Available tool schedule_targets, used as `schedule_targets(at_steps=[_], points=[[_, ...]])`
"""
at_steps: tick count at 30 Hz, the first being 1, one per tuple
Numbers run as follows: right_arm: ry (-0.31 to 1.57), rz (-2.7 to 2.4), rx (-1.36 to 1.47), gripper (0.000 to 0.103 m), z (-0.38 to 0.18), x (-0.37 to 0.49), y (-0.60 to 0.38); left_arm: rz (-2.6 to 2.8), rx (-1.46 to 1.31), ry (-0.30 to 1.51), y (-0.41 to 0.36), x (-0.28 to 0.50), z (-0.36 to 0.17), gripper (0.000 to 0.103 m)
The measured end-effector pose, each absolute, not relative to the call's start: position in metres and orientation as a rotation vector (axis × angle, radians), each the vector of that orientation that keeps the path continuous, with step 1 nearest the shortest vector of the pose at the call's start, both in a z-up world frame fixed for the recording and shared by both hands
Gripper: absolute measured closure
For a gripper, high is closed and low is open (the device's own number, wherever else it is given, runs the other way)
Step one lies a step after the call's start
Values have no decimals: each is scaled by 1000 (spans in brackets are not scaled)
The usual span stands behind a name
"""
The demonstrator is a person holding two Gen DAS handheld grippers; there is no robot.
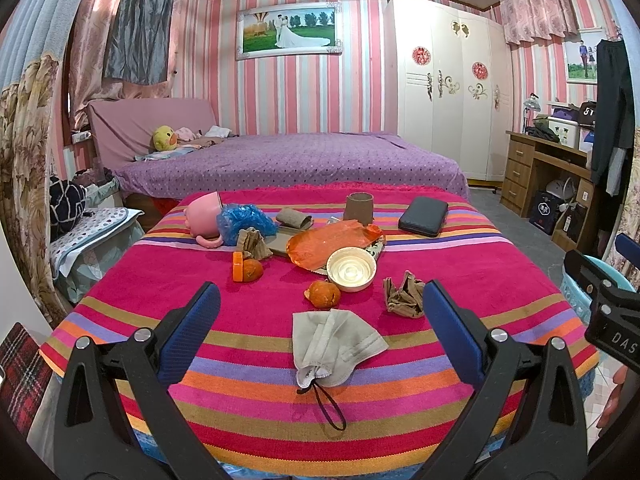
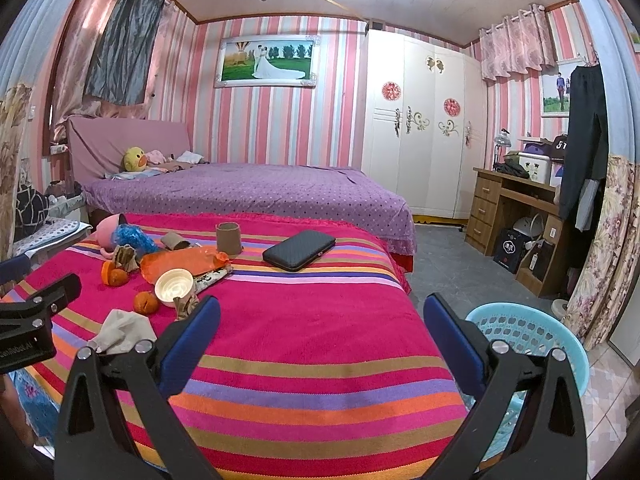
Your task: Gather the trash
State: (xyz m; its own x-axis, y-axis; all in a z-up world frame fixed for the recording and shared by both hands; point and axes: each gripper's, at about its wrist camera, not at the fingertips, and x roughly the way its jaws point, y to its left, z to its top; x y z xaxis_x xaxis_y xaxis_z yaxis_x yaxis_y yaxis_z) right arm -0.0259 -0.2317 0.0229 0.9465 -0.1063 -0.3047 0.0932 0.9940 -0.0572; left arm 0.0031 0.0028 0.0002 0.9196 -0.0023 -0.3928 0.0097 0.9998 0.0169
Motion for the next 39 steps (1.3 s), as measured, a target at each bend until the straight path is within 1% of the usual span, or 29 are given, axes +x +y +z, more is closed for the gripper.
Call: schedule_targets(at_steps=[8, 16, 25, 34, 35, 36, 37, 38, 39], points=[[308, -125, -9, 4, 24, -15, -238, 16, 35, 388, 3, 11, 4, 5], [332, -131, 31, 4, 18, 11, -260, 71, 28, 425, 21, 31, -5, 5], [360, -193, 42, 4, 6, 30, -281, 81, -12, 548, 46, 59, -34, 5], [395, -194, 41, 4, -7, 42, -284, 13, 38, 639, 20, 78, -67, 6], [399, -188, 43, 4, -9, 44, -284, -7, 49, 656, 15, 81, -71, 9], [401, -183, 46, 4, -10, 45, -283, -23, 62, 670, 11, 83, -74, 18], [401, -183, 47, 4, -12, 46, -282, -39, 74, 689, 7, 85, -77, 30], [409, -183, 45, 4, -13, 48, -280, -56, 80, 709, 6, 87, -81, 36], [425, -185, 38, 4, -14, 51, -278, -84, 71, 731, 4, 88, -84, 48]])
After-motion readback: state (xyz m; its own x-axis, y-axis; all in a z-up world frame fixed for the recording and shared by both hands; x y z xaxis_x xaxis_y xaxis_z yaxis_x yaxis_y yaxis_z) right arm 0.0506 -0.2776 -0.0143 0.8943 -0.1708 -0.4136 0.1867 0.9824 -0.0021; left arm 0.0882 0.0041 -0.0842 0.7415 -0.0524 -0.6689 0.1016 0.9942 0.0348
